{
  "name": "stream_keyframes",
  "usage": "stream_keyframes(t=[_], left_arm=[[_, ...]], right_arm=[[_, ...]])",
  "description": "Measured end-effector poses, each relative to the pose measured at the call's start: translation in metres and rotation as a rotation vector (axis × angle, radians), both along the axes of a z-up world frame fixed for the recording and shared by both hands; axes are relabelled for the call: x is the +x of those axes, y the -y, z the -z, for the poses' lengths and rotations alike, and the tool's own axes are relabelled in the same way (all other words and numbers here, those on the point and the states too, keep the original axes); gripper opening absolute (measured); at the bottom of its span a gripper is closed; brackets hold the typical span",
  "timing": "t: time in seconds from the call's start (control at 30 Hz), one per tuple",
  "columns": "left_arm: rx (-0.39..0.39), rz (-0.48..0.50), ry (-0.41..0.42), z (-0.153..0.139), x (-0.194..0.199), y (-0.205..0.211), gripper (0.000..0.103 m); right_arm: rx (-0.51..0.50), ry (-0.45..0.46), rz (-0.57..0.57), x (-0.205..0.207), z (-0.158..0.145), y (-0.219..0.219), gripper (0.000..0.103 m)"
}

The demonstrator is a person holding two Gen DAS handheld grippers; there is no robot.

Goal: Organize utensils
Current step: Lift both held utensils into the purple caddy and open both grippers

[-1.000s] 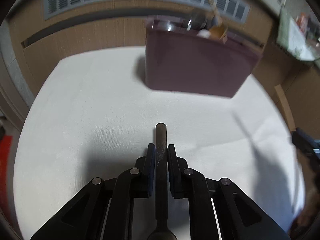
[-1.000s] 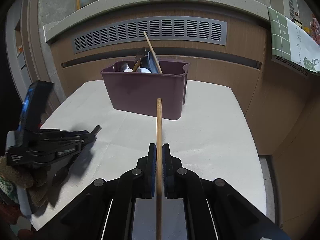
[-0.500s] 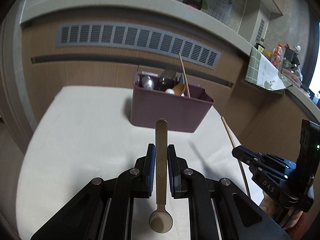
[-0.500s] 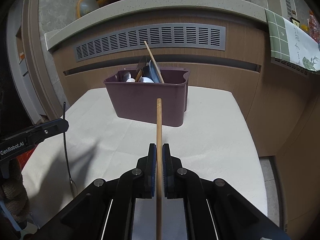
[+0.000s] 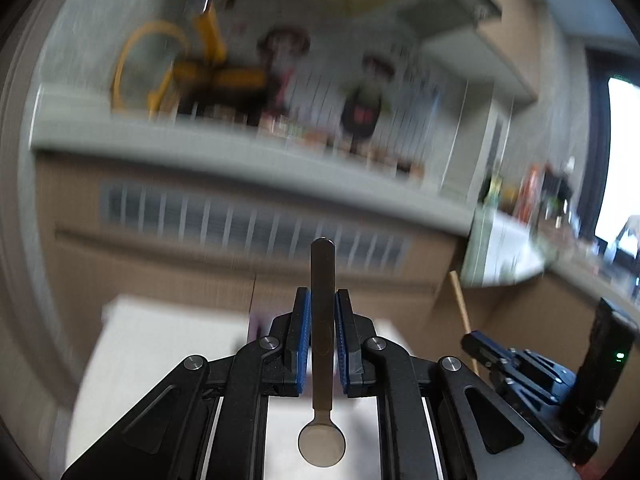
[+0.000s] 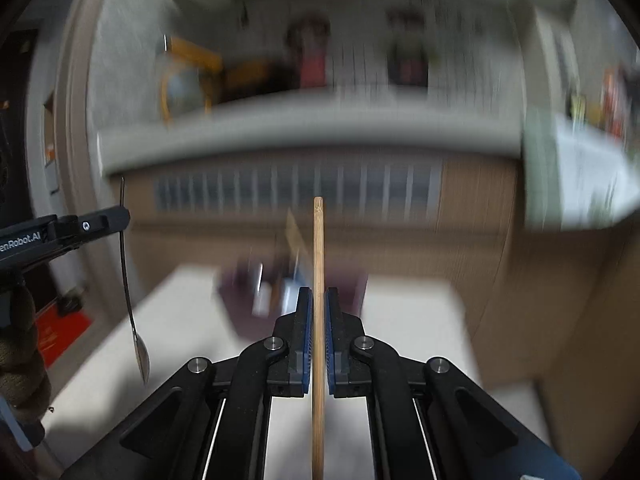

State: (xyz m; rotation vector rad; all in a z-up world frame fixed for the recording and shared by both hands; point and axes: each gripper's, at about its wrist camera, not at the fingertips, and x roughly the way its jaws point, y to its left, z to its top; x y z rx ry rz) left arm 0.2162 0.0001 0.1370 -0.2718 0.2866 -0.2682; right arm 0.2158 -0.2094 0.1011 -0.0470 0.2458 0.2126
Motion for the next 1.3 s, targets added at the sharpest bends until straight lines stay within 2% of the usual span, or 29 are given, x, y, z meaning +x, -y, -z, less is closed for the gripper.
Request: stream_keyframes(t=[0.1, 0.2, 0.3, 0.47, 0.6, 0.77, 0.9, 1.0, 1.07, 1.13, 1.3], left_arm=[[-0.038, -0.013, 0.071, -0.026, 0.027, -0.007, 0.012], [-0.039, -0.073, 0.159, -0.026, 0.048, -0.01, 0.012], [-0.044, -0.107, 0.173, -0.01, 0.074, -0.011, 0.012], [-0.043, -0.103, 0.12, 0.019, 0.112, -0.013, 0.012], [-0.026, -0.094, 0.108, 0.035, 0.131, -0.011, 0.012], [-0.044, -0.087, 0.062, 0.057, 0.146, -0.011, 0.012], [-0.023, -0.062, 0.028, 0.081, 0.15, -0.004, 0.012], [-0.014, -0.012, -0.027, 0.101, 0.151, 0.003, 0.015], [-0.02, 0.038, -0.097, 0.113, 0.151, 0.005, 0.024], [-0.017, 0.04, -0.127, 0.119, 0.142, 0.004, 0.037], [0.009, -0.061, -0.122, 0.117, 0.087, -0.001, 0.037]], right_arm=[[0.046, 0.082, -0.02, 0.02, -0.043, 0.003, 0.005], [0.077, 0.13, -0.037, 0.044, -0.057, 0.003, 0.005], [0.114, 0.15, -0.07, 0.066, -0.048, -0.002, 0.005], [0.134, 0.125, -0.05, 0.108, -0.023, -0.013, 0.005], [0.147, 0.097, -0.003, 0.133, -0.002, -0.018, 0.005], [0.178, 0.088, 0.032, 0.152, 0.024, -0.019, 0.005], [0.236, 0.128, -0.061, 0.149, 0.046, -0.008, 0.005], [0.156, 0.144, -0.107, 0.136, 0.066, -0.01, 0.008], [0.099, 0.09, -0.112, 0.125, 0.076, -0.011, 0.008], [0.072, 0.045, -0.106, 0.11, 0.083, -0.008, 0.01], [0.127, -0.104, -0.096, 0.066, 0.089, 0.012, 0.018]])
